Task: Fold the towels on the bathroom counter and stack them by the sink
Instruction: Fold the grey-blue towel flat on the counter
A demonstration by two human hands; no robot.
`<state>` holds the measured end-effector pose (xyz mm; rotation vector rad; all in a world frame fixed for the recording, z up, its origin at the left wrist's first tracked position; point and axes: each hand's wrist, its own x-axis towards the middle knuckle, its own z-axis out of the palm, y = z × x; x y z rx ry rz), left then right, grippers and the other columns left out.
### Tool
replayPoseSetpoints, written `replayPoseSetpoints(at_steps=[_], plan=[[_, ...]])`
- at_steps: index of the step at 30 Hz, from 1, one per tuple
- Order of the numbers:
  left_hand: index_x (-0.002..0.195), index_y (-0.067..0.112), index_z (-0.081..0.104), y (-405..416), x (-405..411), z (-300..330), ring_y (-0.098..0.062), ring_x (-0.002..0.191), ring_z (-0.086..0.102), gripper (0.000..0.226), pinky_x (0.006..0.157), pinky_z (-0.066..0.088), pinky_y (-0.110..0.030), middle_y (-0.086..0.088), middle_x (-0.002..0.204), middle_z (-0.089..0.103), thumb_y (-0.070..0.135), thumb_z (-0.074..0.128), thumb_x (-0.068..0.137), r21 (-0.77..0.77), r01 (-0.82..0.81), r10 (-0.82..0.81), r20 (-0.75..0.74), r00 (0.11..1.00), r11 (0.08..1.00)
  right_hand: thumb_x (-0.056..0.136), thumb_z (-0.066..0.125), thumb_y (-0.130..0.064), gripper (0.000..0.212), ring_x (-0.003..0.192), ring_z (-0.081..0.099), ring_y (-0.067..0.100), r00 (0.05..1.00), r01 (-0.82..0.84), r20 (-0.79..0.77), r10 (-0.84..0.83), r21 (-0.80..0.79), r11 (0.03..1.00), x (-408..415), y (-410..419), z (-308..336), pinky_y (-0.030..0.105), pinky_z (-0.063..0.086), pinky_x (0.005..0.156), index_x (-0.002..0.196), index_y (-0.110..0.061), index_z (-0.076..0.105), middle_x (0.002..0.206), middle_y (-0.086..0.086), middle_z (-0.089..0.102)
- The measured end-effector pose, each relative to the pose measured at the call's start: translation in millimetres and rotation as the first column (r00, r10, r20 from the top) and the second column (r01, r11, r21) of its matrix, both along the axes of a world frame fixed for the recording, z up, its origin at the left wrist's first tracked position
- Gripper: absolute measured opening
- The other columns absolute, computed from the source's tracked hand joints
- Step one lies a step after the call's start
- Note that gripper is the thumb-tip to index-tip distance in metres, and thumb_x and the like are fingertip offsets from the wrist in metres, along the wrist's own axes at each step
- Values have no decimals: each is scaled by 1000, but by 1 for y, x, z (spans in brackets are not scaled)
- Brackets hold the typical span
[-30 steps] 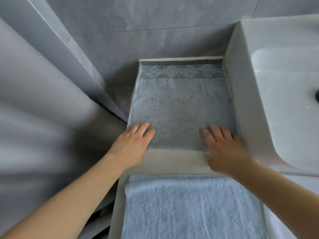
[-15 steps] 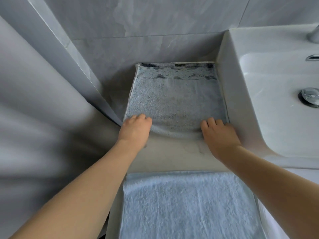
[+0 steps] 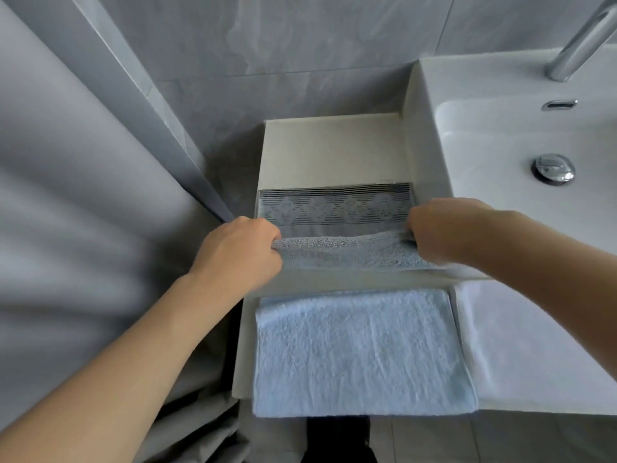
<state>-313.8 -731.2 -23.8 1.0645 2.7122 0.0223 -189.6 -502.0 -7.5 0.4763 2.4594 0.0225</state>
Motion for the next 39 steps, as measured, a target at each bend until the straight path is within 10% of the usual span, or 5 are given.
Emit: replayPoseSetpoints(at_steps=[12,16,21,32,39], plan=[[71,15,42,-29,75,-14,-16,56,36,14,47,24,-29,-1,66,43,7,41,82,-509,367,30,614,789,778,98,49,-9,56,137,37,38,691,-225,667,281,-171,959,79,-75,-8,44,35,112,148,0,26,152,20,33],[68,14,41,-27,60,-44,-15,57,36,19,47,23,-28,-1,69,42,6,41,86,-493,249,82,556,827,834,100,42,-8,42,119,54,23,854,-56,504,132,-164,985,73,-68,-22,29,46,93,142,-10,41,130,4,54],[66,13,49,-21,23,-56,-18,61,51,11,52,34,-26,-2,68,54,11,47,76,-282,9,90,340,936,960,88,53,-12,23,67,51,18,991,58,120,-59,7,998,40,-35,-37,32,44,66,68,-18,43,69,-5,45],[129,20,47,-8,-9,-128,-27,124,35,47,98,39,-41,-4,130,40,37,60,88,-214,0,49,221,974,977,87,54,-7,41,106,56,34,971,203,-127,-203,-17,979,16,-15,-128,39,38,68,126,-13,39,118,11,45],[112,25,53,-16,-19,-135,-24,117,40,26,92,38,-36,1,118,48,31,59,87,-131,35,-1,247,969,991,87,55,-18,40,118,45,28,991,132,-23,-130,96,987,10,-1,-133,38,40,84,125,-14,44,125,10,48]])
